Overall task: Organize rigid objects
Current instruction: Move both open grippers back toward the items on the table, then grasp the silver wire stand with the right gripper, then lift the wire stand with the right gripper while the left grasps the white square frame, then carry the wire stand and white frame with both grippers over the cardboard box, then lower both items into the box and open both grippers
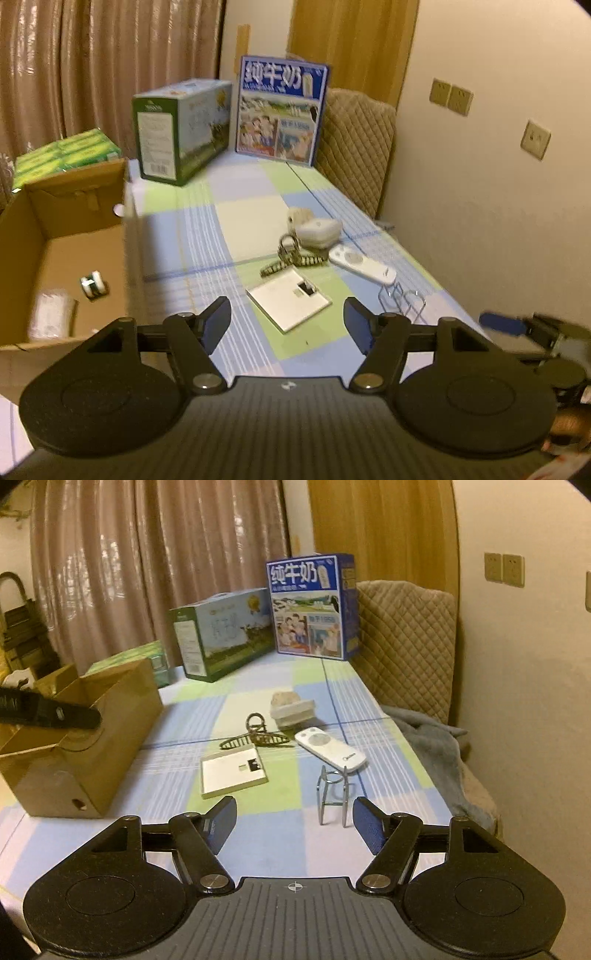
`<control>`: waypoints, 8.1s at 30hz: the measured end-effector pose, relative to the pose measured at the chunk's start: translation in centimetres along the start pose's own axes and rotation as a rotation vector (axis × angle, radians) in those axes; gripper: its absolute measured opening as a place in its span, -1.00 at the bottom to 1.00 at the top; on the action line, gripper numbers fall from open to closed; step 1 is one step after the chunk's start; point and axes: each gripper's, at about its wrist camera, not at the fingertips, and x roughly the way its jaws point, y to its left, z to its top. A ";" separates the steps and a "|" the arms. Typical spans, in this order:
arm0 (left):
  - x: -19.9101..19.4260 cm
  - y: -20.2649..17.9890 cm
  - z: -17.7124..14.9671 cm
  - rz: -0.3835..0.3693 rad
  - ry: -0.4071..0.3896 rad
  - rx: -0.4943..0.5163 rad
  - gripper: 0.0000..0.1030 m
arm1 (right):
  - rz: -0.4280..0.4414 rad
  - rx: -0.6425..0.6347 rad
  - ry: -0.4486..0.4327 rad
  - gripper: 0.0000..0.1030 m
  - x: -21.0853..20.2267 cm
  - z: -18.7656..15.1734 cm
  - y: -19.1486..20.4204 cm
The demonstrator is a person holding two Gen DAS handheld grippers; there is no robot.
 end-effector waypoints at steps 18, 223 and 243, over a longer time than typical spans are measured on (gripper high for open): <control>10.4 0.4 -2.9 0.045 0.077 -0.001 0.25 | -0.103 0.001 0.028 0.23 8.7 -0.3 -2.1; -3.2 24.1 0.5 0.357 0.041 -0.099 0.68 | 0.446 -0.129 0.083 -0.53 15.4 10.2 25.1; -3.4 23.9 0.3 0.352 0.037 -0.103 0.68 | 0.442 -0.128 0.101 -0.53 15.7 9.7 25.0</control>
